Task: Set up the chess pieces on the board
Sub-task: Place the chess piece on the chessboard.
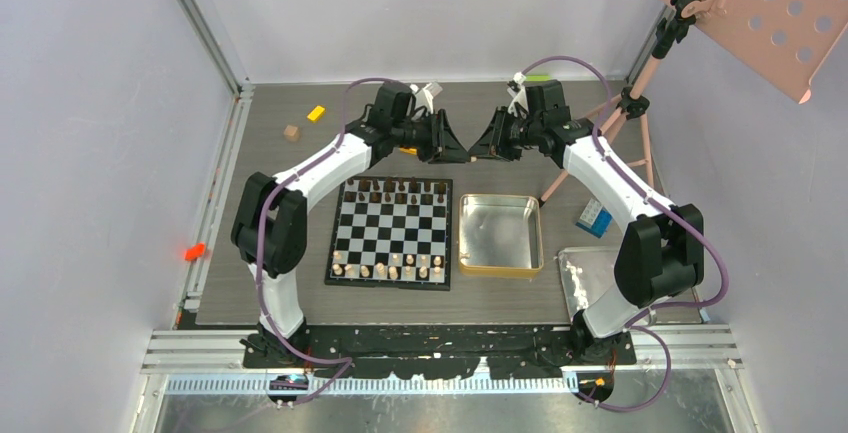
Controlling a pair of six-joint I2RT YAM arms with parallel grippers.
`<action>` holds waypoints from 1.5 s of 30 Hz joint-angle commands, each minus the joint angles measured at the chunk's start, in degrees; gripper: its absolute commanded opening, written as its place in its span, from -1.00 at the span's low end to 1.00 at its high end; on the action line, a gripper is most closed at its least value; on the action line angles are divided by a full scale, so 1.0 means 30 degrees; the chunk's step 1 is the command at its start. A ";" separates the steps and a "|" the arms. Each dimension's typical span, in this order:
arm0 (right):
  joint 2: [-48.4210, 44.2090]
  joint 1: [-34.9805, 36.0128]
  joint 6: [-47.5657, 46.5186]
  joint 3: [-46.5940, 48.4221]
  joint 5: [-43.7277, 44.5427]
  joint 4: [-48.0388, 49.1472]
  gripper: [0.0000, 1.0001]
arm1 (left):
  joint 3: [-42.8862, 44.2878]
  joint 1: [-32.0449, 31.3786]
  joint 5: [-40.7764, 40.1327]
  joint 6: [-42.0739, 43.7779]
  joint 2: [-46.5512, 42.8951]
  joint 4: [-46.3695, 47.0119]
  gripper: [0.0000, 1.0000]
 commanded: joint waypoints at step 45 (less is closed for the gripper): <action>-0.3526 -0.4735 -0.6319 -0.1406 -0.3729 -0.0695 0.06 | 0.2841 0.0132 -0.6296 2.0092 -0.2287 -2.1555 -0.99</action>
